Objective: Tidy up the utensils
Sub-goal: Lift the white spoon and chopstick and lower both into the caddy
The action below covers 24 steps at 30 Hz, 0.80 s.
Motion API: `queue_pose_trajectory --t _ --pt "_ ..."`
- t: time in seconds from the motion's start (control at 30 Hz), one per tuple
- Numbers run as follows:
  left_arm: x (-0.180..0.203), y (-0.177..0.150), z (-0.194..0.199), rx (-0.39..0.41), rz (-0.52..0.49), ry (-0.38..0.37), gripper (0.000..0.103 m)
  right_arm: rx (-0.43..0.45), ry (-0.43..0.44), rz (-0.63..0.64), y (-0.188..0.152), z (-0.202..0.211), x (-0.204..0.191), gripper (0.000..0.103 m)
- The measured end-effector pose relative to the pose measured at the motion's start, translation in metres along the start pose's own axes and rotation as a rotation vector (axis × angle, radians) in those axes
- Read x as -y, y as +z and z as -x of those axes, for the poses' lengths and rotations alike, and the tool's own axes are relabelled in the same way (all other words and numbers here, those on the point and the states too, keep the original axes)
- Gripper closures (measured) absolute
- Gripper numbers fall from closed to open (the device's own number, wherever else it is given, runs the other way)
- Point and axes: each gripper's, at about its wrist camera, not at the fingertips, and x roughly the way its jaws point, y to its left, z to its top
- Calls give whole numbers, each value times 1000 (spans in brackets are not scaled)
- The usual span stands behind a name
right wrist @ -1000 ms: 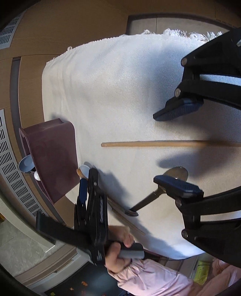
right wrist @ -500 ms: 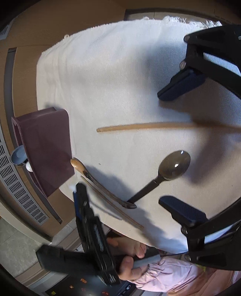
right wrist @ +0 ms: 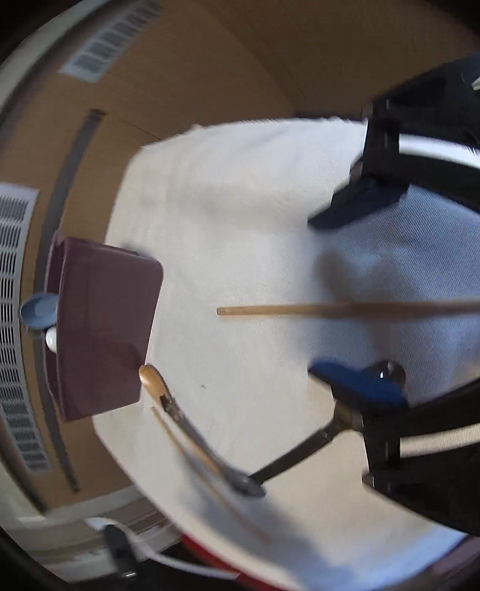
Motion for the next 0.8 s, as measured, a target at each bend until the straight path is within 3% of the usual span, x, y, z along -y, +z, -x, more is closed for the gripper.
queue_pose_trajectory --t 0.07,0.13,0.2,0.27,0.4,0.67,0.8 --pt "-3 -2 4 2 13 -4 67 -33 19 -2 3 -7 0 79" --pt "-5 -6 8 5 22 -4 67 -54 75 -25 7 -11 6 82" --pt "-7 -8 9 3 38 -7 67 -64 74 -13 10 -12 7 95" --pt "-7 -9 9 0 49 -10 67 -73 65 19 11 -11 0 98" --pt "-2 -11 13 5 54 -9 67 -53 68 25 9 -1 -3 98" --pt "19 -7 32 43 44 -17 67 130 77 -23 15 61 8 98" --pt "32 -3 42 66 32 -18 67 180 87 -36 17 76 6 98"
